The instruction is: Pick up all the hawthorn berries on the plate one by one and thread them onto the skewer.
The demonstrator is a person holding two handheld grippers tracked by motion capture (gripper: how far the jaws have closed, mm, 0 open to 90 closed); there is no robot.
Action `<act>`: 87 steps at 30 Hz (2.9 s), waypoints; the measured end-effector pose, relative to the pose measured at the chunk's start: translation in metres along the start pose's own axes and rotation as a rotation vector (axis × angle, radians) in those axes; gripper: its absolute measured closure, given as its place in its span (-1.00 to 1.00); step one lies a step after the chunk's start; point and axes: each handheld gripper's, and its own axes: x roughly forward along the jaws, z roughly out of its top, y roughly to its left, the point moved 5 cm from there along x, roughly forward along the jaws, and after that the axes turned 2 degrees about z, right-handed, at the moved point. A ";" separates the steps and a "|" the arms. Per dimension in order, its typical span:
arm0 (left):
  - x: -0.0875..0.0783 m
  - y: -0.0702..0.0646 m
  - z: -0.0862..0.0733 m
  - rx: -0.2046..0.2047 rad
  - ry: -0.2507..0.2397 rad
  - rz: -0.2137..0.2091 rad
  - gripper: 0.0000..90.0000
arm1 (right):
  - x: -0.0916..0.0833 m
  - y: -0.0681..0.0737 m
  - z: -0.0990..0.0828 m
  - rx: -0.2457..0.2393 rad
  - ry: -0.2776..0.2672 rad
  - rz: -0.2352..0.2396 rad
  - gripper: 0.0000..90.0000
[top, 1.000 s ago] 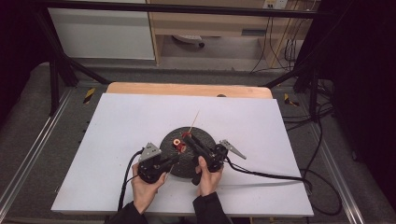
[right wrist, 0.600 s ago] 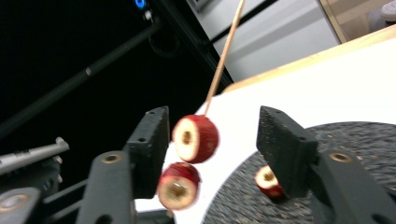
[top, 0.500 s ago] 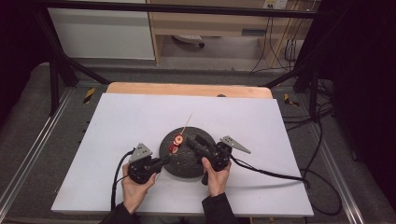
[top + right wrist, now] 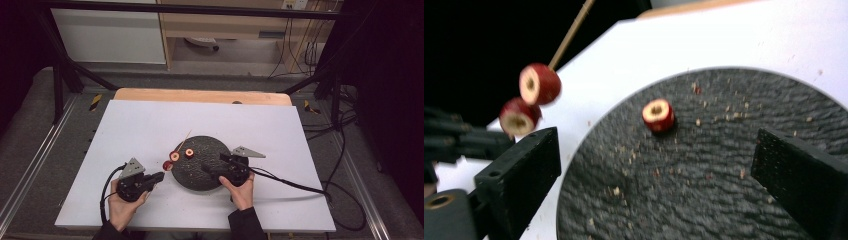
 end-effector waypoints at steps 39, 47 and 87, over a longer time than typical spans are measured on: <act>-0.023 0.030 -0.030 0.031 0.050 0.022 0.96 | 0.055 0.012 0.041 -0.218 0.427 -0.101 -0.93; -0.023 0.033 -0.031 0.026 0.050 0.029 0.96 | 0.079 0.013 0.053 -0.232 0.479 -0.127 -0.84; -0.023 0.034 -0.031 0.020 0.055 0.039 0.96 | 0.118 -0.004 0.039 -0.089 0.646 -0.128 0.32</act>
